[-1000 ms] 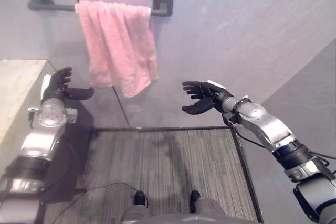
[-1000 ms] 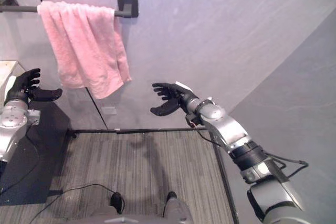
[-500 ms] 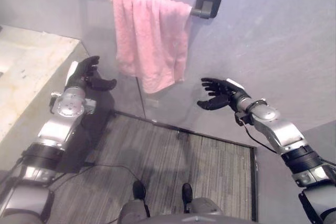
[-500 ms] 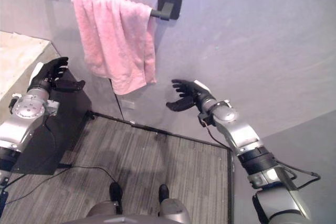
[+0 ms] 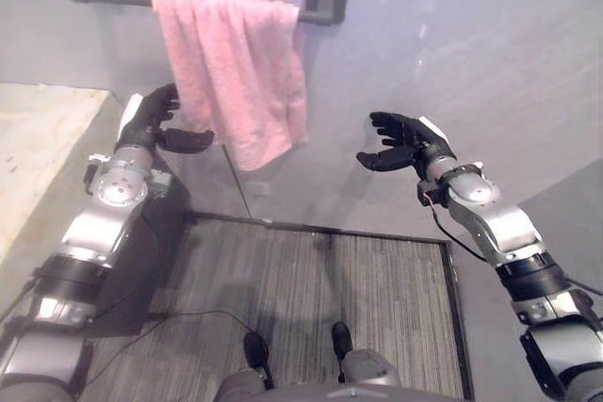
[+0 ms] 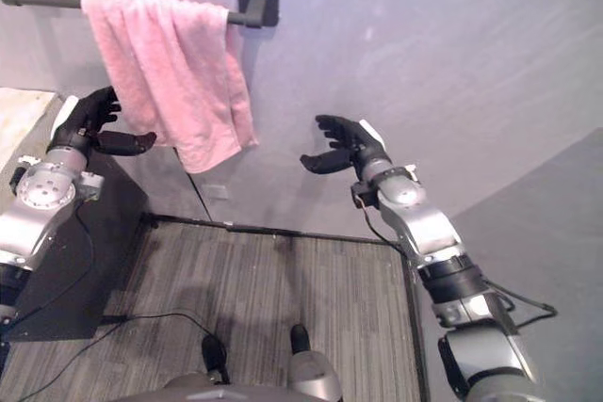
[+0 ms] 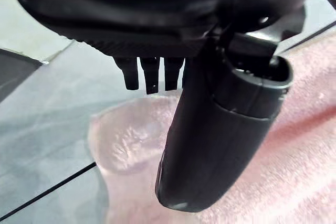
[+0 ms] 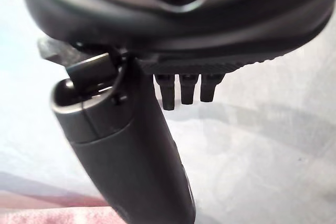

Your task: Organize the bathroom.

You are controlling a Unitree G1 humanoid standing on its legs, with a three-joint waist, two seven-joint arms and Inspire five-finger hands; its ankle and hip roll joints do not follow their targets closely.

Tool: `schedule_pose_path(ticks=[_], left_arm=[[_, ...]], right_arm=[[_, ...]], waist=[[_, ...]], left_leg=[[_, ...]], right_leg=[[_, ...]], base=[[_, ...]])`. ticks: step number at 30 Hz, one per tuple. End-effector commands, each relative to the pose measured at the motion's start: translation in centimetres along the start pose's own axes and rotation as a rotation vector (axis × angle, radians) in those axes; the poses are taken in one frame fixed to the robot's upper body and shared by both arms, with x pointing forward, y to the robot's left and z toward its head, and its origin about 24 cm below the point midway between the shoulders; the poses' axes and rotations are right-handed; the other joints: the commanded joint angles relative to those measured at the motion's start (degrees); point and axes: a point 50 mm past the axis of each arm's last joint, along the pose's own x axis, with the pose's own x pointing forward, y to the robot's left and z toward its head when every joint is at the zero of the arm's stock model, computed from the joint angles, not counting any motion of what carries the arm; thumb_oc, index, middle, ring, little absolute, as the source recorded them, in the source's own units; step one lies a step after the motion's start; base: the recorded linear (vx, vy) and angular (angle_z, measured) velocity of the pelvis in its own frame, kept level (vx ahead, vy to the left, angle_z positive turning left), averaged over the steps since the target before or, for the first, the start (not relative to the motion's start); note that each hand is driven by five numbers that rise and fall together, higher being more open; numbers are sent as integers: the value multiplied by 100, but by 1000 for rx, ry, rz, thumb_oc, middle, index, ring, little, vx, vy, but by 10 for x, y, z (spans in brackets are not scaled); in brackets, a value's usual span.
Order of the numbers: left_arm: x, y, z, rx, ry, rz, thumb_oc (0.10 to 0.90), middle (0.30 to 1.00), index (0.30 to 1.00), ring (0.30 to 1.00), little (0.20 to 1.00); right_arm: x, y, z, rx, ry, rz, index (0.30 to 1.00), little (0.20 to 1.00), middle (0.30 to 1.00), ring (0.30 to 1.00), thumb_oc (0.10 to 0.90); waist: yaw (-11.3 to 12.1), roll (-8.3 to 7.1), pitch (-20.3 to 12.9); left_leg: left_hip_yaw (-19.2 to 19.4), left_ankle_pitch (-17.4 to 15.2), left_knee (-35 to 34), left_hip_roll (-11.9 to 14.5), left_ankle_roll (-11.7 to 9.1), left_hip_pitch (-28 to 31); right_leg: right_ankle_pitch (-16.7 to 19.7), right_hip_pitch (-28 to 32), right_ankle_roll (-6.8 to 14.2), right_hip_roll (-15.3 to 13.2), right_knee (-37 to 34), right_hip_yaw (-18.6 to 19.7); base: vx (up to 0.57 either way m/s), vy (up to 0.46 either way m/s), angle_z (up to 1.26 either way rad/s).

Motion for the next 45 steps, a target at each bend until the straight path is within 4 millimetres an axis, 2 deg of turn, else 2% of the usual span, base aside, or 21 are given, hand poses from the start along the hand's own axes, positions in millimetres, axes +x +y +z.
schedule_pose_path(ticks=[1,3,9,17,23,34,45], left_arm=[[16,34,68,42,-297,194,800,900,900,900,900],[23,33,73,39,-299,233,800,900,900,900,900],[33,24,86,26,-322,239,800,900,900,900,900],[38,13,91,32,-318,199,800,900,900,900,900],[39,9,92,49,-330,178,800,900,900,900,900],[40,-4,97,50,-343,143,800,900,900,900,900],[43,-15,95,44,-333,132,800,900,900,900,900]], right_arm=[[3,1,88,-49,-344,-33,900,900,900,900,800],[10,12,103,-27,-385,-10,900,900,900,900,800],[20,26,130,-31,-437,16,900,900,900,900,800],[26,33,147,-37,-472,5,900,900,900,900,800],[26,35,154,18,-479,27,900,900,900,900,800],[30,52,155,62,-480,65,900,900,900,900,800],[35,57,154,115,-448,21,900,900,900,900,800]], waist=[[128,305,-839],[146,318,-856],[235,339,-876],[341,345,-945],[355,394,-941],[335,458,-969],[294,500,-988]], left_leg=[[77,-889,467,19,25,379],[96,-876,451,22,16,401],[67,-893,515,21,-12,368],[16,-920,581,22,-37,336],[-12,-894,527,8,-40,310],[4,-830,385,29,-57,310],[6,-815,376,54,-80,288]], right_leg=[[-138,-557,392,172,415,89],[-139,-533,400,161,399,84],[-157,-505,394,138,391,42],[-185,-444,385,112,360,8],[-188,-473,390,123,353,50],[-212,-479,358,167,292,90],[-246,-485,312,218,301,183]], base=[[0,0,0],[36,5,2],[0,0,0],[34,1,2],[0,0,0],[0,0,0],[2,3,0]])
